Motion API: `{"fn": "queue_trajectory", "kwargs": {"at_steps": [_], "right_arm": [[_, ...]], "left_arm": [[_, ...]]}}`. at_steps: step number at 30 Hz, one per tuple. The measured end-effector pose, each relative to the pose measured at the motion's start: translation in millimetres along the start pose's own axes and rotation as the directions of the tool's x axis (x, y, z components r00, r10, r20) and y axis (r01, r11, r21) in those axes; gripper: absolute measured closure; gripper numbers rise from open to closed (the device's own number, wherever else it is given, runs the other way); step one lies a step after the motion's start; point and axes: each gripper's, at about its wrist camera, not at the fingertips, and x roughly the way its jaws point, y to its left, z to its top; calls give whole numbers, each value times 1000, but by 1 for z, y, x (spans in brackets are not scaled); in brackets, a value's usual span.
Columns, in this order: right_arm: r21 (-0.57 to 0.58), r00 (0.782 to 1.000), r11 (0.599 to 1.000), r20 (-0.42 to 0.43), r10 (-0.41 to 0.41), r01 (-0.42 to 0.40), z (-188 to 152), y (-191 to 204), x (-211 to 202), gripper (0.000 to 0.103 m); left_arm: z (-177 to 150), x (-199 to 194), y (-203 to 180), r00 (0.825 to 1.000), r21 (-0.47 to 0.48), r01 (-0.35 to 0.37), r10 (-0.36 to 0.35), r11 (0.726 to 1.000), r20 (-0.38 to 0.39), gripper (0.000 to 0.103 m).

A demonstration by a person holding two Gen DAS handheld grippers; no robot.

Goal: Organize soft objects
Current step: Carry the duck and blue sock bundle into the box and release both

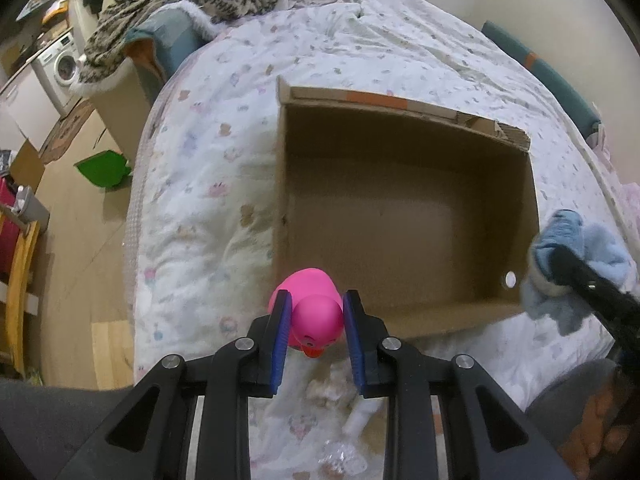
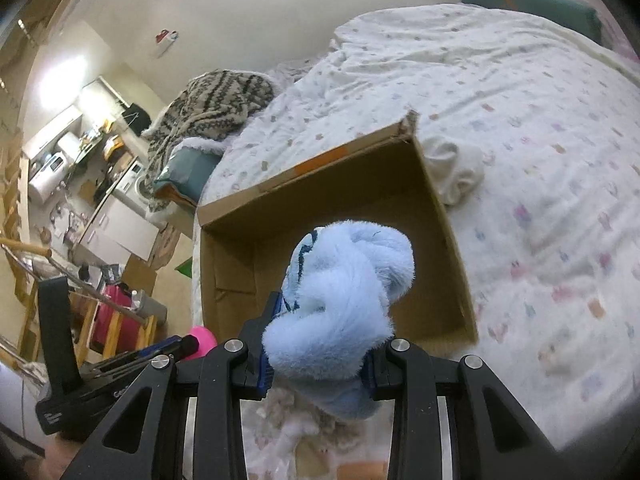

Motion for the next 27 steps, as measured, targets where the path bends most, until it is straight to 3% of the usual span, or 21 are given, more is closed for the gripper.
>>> {"fn": "queue_trajectory", "kwargs": {"at_steps": [12,27], "right_arm": [[-28,995,1000,-103,-10,7,8,-4,63,68],[-63,982,996,-174,-71,61,0,-14,94,66]], "left_arm": [[31,41,-17,999,13,-34,34,999,-6,79],[24,86,-18,999,3,-15,15,1000,-35,79]]}}
